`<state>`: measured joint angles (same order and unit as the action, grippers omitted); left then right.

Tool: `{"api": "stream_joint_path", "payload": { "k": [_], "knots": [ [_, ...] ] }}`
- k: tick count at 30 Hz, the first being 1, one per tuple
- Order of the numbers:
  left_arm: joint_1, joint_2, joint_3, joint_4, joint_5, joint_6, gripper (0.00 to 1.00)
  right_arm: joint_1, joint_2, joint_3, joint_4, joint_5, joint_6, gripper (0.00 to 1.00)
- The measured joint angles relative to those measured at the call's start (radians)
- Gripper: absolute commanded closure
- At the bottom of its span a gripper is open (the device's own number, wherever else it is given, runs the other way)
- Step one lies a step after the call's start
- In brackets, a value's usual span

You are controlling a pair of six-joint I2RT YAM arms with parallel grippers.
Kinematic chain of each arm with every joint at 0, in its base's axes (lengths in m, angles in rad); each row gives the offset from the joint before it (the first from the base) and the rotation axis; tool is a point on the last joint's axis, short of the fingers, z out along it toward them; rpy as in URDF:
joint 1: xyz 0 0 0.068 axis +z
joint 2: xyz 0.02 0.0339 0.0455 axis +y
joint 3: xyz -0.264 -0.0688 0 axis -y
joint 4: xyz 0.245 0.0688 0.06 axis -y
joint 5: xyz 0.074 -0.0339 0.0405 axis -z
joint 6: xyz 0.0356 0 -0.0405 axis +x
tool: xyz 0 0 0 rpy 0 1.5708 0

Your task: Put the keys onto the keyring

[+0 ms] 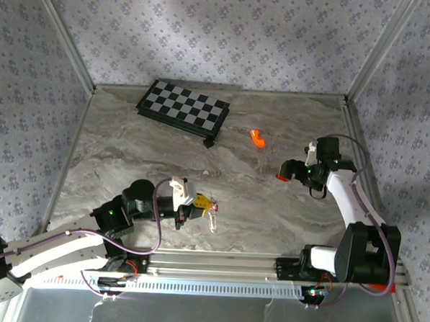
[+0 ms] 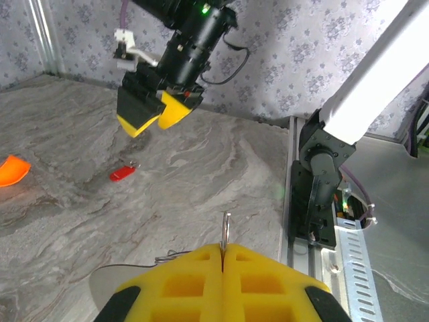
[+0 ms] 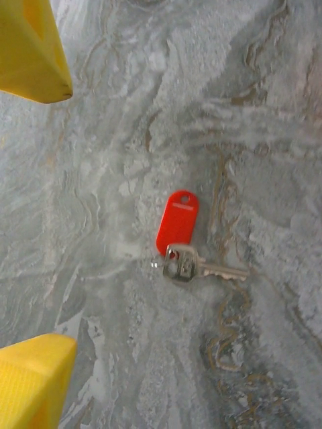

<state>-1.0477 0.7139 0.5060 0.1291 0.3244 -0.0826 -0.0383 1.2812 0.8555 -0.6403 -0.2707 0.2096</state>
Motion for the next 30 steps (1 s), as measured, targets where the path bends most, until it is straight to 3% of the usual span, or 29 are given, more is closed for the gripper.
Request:
{"api": "stream_joint_path", "payload": {
  "k": [12,30],
  "knots": [
    [0.0,0.0,-0.011,0.085,0.046,-0.029,1.0,-0.069,0.177,0.0,0.068,-0.042,-0.045,0.33],
    [0.0,0.034,-0.025,0.161,0.103,-0.031,1.0,-0.014,0.342,0.08,0.094,0.003,-0.08,0.64]
  ]
}}
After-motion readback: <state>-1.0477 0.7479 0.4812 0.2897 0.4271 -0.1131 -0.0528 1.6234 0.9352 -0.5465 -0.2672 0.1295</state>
